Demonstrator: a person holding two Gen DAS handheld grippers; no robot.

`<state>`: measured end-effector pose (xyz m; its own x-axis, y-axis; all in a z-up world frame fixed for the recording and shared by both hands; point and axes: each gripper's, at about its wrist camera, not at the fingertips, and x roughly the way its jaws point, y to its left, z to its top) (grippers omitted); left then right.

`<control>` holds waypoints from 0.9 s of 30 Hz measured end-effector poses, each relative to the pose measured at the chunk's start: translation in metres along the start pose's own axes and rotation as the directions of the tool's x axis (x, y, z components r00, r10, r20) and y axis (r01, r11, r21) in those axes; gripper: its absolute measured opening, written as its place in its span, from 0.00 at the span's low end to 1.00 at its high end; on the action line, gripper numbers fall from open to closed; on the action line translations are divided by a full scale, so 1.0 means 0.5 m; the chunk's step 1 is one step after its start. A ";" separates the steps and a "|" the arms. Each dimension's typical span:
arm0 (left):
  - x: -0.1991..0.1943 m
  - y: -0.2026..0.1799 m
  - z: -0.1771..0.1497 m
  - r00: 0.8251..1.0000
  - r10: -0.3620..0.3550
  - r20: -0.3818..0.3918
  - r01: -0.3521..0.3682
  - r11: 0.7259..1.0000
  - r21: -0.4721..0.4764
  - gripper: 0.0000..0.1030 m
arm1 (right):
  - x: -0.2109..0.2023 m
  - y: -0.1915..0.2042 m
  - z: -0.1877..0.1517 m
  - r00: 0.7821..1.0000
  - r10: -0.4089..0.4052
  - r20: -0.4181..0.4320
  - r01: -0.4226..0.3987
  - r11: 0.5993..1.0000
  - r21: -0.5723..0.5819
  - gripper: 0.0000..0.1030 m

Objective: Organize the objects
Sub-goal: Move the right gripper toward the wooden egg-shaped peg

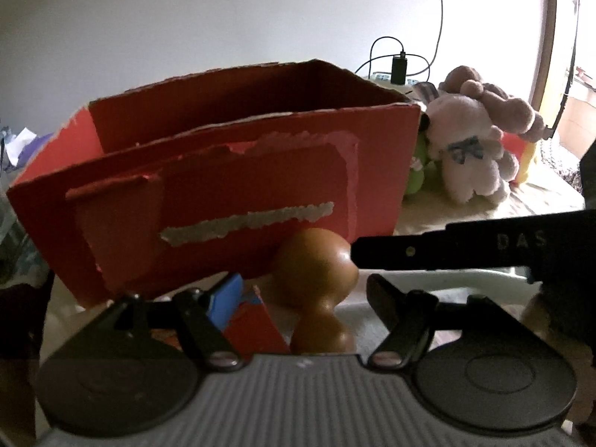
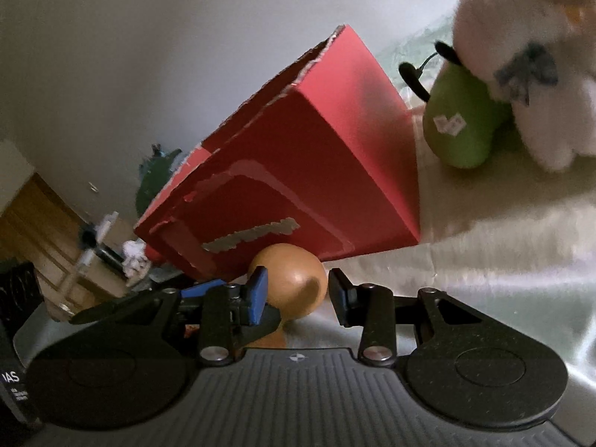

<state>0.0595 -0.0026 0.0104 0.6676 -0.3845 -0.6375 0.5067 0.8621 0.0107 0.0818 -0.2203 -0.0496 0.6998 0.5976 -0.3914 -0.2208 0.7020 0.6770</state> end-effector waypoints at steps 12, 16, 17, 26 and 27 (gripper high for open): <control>0.007 -0.038 -0.006 1.000 -0.025 0.011 0.024 0.997 0.076 0.80 | -0.010 -0.037 -0.014 0.985 0.159 0.061 -0.161 0.987 0.027 0.39; 0.011 -0.043 -0.002 0.999 -0.049 0.012 0.048 0.996 0.072 0.81 | -0.011 -0.063 -0.009 0.985 0.164 0.059 -0.170 0.979 0.116 0.39; 0.011 -0.044 -0.001 0.998 -0.054 0.011 0.053 0.996 0.070 0.81 | -0.010 -0.066 -0.009 0.984 0.167 0.057 -0.173 0.977 0.126 0.39; 0.006 -0.039 -0.019 1.000 0.000 0.014 -0.002 0.989 0.145 0.87 | -0.016 -0.060 -0.011 0.983 0.181 0.036 -0.184 0.978 0.095 0.39; 0.006 -0.033 -0.016 1.000 0.000 0.003 0.000 0.990 0.138 0.86 | -0.017 -0.061 -0.011 0.983 0.182 0.037 -0.185 0.978 0.097 0.39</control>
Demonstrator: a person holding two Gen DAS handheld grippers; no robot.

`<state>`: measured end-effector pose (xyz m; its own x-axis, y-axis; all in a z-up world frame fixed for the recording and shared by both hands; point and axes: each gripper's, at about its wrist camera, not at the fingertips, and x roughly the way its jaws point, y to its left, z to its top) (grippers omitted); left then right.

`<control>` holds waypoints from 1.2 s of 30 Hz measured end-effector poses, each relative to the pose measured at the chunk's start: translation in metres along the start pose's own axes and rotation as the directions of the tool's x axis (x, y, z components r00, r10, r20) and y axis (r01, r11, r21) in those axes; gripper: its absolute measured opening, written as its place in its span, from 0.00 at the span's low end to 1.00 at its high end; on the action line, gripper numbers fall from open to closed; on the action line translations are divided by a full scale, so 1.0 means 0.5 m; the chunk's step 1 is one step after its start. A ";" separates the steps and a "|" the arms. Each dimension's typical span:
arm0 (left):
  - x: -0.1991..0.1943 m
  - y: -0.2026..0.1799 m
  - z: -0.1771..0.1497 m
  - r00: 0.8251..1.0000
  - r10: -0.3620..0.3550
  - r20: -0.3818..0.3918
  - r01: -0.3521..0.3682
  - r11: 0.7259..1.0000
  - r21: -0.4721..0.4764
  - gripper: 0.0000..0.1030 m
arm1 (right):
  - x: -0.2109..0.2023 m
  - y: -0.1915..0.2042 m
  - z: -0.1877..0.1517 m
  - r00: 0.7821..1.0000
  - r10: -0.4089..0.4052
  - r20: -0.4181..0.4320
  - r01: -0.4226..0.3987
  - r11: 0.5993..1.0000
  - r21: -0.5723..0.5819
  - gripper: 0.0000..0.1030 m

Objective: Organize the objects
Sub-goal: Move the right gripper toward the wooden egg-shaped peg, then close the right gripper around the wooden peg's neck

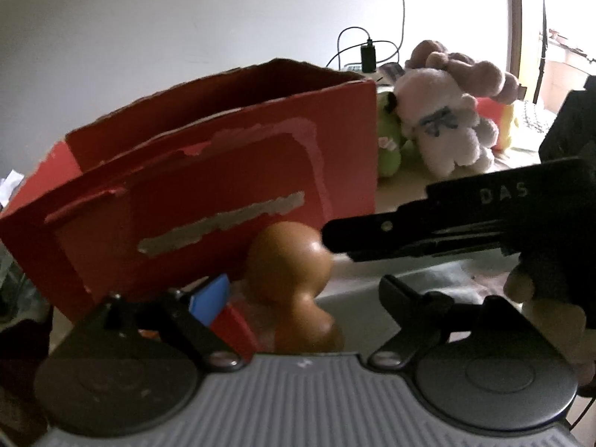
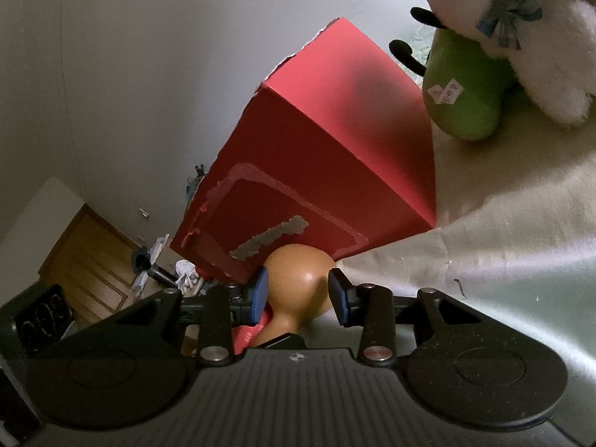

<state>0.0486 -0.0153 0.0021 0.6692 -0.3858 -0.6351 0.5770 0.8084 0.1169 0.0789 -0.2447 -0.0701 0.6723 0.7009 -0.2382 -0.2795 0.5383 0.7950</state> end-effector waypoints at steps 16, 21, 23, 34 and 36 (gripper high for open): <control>0.034 -0.006 0.028 0.993 -0.063 -0.096 0.059 0.997 -0.043 0.81 | -0.020 -0.008 0.004 1.000 0.000 0.027 0.000 1.000 0.018 0.39; 0.041 -0.015 0.029 0.989 -0.104 -0.107 0.098 0.993 -0.067 0.83 | -0.026 -0.009 0.004 1.000 -0.001 0.028 0.001 1.000 0.017 0.39; 0.046 -0.020 0.030 0.988 -0.107 -0.113 0.099 0.992 -0.077 0.85 | -0.028 -0.010 0.006 0.999 -0.002 0.032 0.001 1.000 0.021 0.39; 0.038 -0.037 0.023 0.989 -0.092 -0.117 0.083 0.993 -0.080 0.79 | -0.023 -0.017 0.006 1.000 -0.019 -0.019 0.019 0.999 0.031 0.39; 0.038 -0.031 0.023 0.990 -0.084 -0.117 0.074 0.994 -0.086 0.73 | -0.019 -0.018 0.007 0.999 -0.018 -0.033 0.019 0.999 0.034 0.39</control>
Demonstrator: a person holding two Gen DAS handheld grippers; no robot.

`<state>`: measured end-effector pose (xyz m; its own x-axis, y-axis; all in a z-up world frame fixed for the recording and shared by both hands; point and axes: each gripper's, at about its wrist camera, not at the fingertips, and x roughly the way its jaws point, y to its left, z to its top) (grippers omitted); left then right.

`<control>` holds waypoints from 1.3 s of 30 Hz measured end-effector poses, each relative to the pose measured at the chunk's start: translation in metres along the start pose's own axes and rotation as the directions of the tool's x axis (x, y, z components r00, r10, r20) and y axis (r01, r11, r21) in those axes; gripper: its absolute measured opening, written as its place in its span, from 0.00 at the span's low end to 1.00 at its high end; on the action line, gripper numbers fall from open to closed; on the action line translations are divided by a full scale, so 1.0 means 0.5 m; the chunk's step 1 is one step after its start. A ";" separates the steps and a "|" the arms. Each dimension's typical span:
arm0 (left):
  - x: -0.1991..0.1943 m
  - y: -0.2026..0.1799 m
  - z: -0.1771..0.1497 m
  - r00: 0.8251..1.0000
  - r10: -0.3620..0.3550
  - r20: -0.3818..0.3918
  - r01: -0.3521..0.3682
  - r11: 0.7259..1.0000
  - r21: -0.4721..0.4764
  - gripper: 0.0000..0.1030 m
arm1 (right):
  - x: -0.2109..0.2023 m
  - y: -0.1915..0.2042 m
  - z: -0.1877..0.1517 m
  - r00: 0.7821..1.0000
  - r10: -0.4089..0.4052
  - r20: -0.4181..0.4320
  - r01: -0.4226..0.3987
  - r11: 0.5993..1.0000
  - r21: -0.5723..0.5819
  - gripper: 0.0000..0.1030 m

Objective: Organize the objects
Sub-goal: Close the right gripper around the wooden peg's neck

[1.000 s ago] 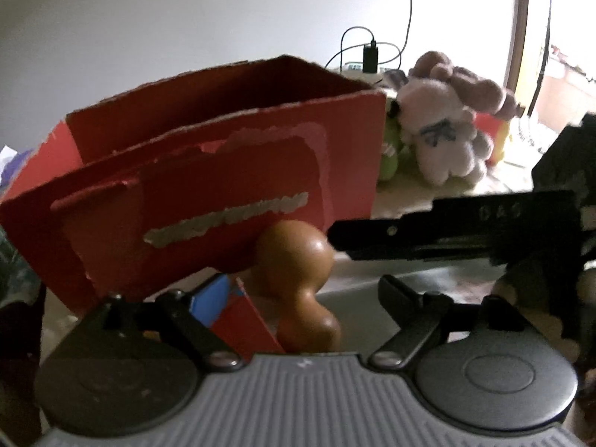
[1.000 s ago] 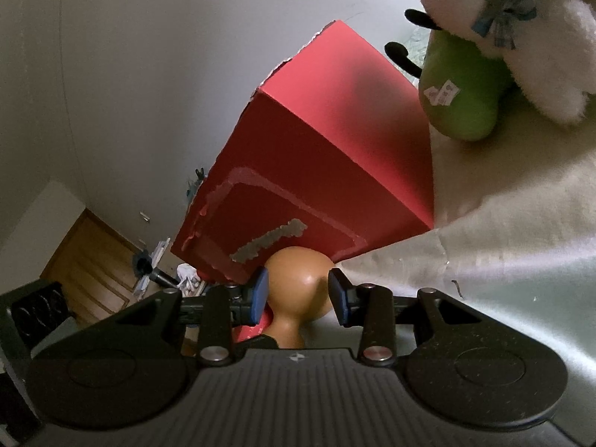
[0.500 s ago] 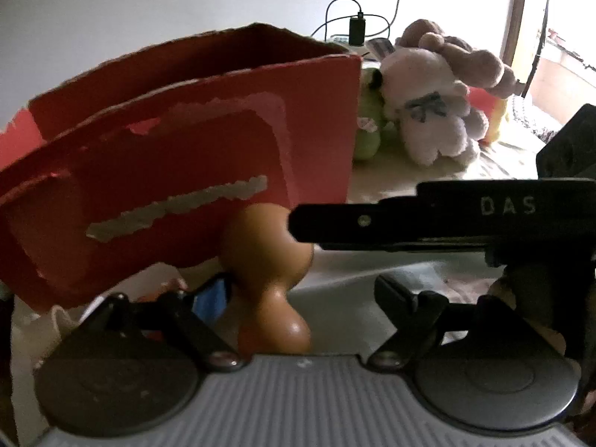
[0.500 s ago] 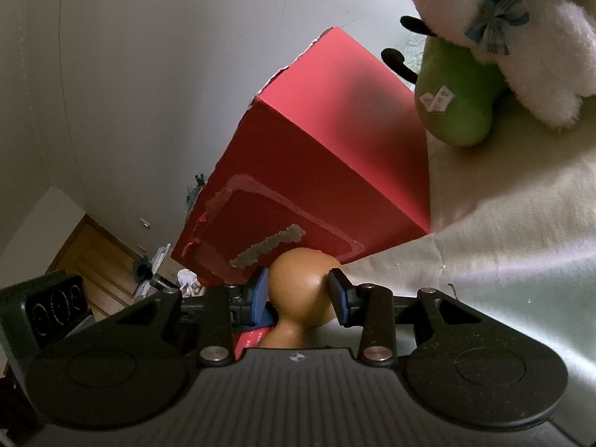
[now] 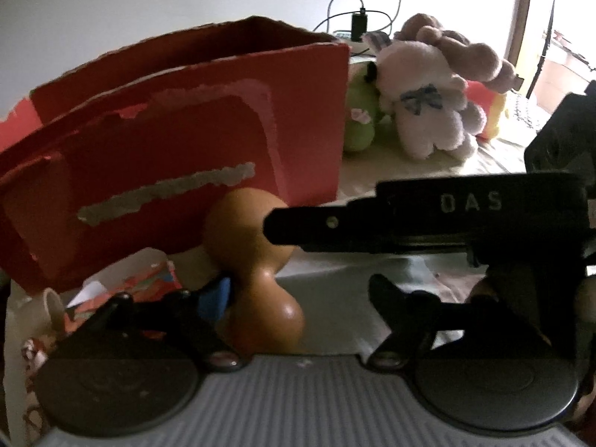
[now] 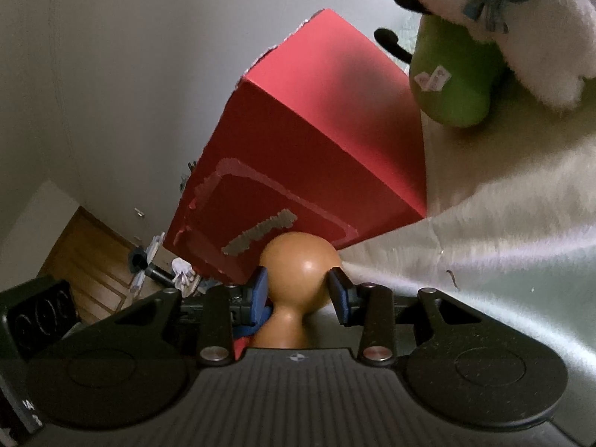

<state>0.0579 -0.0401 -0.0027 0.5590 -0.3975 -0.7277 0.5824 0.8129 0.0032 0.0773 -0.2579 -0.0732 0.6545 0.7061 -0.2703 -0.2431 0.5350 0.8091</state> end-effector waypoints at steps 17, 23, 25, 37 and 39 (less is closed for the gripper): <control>0.002 0.014 0.003 1.000 0.019 0.014 -0.019 1.000 0.018 0.69 | 0.009 0.010 -0.007 1.000 0.002 -0.022 -0.002 1.000 -0.001 0.49; 0.008 0.014 0.005 0.996 -0.086 -0.003 0.085 0.995 -0.046 0.56 | -0.008 0.008 -0.002 0.999 0.009 0.036 -0.010 1.000 0.005 0.53; 0.013 0.004 0.004 0.999 -0.048 -0.003 0.048 0.999 -0.025 0.55 | -0.006 0.010 -0.003 1.000 0.006 0.026 -0.006 1.000 -0.004 0.53; 0.020 0.023 0.017 0.999 -0.052 -0.013 0.051 0.997 -0.061 0.53 | 0.006 0.031 -0.008 0.999 0.033 -0.013 -0.033 0.998 -0.057 0.59; 0.023 0.009 0.014 1.000 -0.028 -0.013 0.027 0.999 -0.032 0.48 | 0.011 0.037 -0.011 1.000 0.025 -0.020 -0.026 0.997 -0.077 0.59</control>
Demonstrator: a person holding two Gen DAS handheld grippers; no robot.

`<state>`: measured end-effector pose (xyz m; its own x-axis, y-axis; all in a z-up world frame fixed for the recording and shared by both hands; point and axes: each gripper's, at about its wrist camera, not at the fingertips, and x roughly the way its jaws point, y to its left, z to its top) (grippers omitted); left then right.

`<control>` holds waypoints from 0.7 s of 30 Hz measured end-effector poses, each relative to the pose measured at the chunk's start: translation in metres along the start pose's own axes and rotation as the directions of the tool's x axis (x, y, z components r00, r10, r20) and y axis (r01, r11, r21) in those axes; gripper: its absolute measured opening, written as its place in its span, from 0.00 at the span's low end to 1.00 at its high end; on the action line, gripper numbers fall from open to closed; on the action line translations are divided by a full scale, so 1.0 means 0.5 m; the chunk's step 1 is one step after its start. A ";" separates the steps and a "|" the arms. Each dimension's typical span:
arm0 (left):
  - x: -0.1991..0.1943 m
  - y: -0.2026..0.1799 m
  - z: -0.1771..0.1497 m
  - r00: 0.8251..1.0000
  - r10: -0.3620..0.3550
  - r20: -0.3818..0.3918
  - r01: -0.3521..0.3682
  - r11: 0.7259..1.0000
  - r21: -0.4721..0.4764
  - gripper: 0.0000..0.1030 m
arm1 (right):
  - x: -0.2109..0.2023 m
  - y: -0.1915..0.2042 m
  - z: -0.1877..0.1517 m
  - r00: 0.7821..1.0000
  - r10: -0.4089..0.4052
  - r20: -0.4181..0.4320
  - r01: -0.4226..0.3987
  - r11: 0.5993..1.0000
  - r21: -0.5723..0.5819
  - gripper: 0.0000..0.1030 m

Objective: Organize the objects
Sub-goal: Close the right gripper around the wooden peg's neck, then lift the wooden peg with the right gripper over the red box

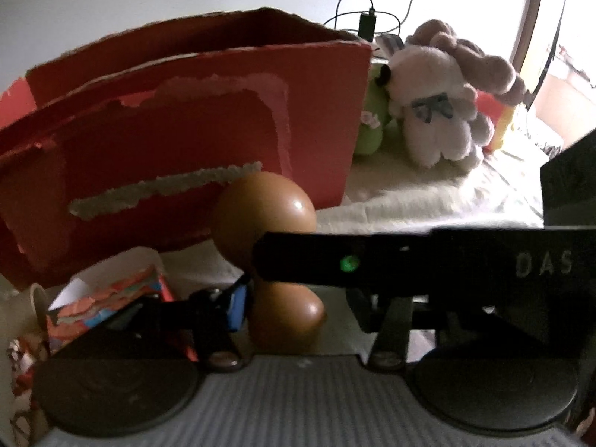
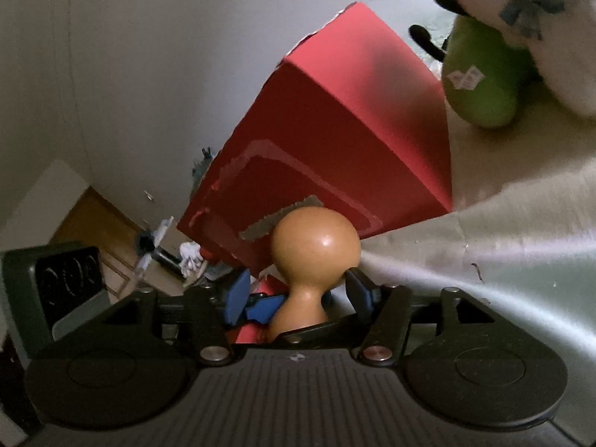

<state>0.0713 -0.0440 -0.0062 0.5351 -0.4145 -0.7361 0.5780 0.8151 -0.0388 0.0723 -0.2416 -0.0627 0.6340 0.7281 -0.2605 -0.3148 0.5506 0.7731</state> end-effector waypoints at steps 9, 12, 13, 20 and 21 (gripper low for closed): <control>0.011 -0.027 -0.002 1.000 -0.001 0.002 0.001 0.999 0.047 0.41 | 0.008 -0.024 0.005 1.000 -0.009 -0.002 0.009 0.997 0.080 0.51; 0.012 -0.028 -0.003 1.000 0.003 0.004 -0.003 0.999 0.048 0.41 | 0.007 -0.020 0.004 1.000 -0.019 -0.007 0.020 0.998 0.059 0.51; 0.012 -0.029 -0.002 1.000 0.005 0.006 -0.005 0.999 0.048 0.41 | 0.006 -0.019 0.004 1.000 -0.020 -0.012 0.021 0.998 0.051 0.48; -0.012 -0.011 -0.007 1.000 -0.004 0.022 0.003 1.000 0.018 0.40 | 0.007 0.009 -0.002 1.000 0.014 -0.017 -0.015 0.999 -0.035 0.36; -0.016 -0.010 -0.007 1.000 -0.003 0.023 0.003 1.000 0.017 0.40 | 0.007 0.014 -0.004 1.000 0.012 -0.015 -0.013 0.999 -0.050 0.36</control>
<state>0.0619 -0.0432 -0.0024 0.5475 -0.4265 -0.7200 0.5899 0.8069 -0.0294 0.0710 -0.2342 -0.0593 0.6191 0.7411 -0.2598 -0.3577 0.5606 0.7468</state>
